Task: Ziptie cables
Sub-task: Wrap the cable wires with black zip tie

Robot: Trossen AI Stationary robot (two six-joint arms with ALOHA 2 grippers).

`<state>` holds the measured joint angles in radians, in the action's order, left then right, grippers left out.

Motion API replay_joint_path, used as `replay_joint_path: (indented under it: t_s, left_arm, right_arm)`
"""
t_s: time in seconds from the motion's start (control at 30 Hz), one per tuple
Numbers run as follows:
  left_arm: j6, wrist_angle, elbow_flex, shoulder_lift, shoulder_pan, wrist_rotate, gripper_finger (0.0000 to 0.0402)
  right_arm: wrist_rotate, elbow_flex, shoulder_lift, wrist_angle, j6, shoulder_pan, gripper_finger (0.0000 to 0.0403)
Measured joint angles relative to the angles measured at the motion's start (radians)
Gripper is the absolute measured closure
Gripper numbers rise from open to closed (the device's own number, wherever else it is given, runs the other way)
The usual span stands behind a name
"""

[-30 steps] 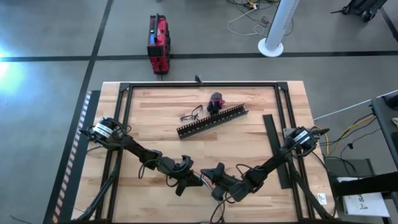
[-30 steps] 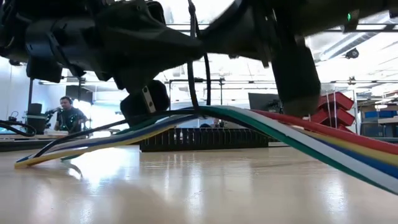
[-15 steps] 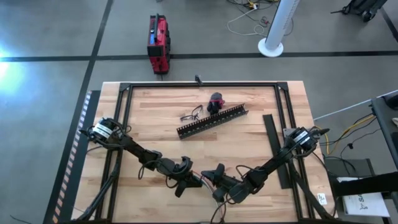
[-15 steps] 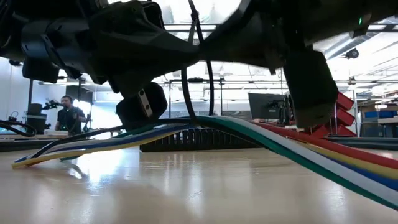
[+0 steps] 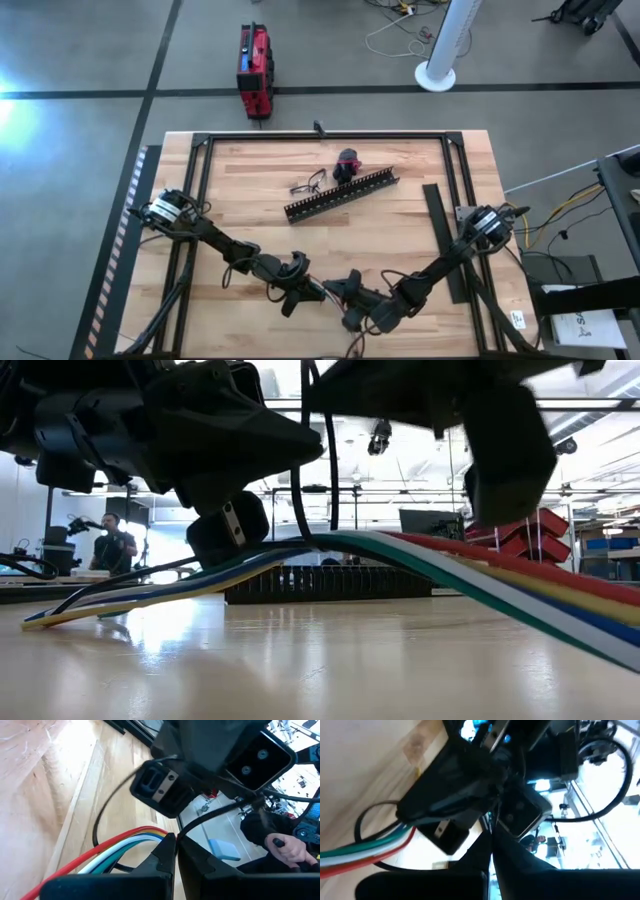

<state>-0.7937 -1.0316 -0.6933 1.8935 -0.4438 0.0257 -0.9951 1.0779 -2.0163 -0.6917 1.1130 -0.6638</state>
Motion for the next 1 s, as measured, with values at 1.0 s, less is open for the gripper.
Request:
replay_joint_path:
  t_s: [1.0]
  left_arm:
    - [0.004,-0.030,0.000,-0.021,0.008,-0.012,0.0402]
  right_arm:
    - [-0.052,-0.008,0.000,0.115,-0.116,0.027,0.0403]
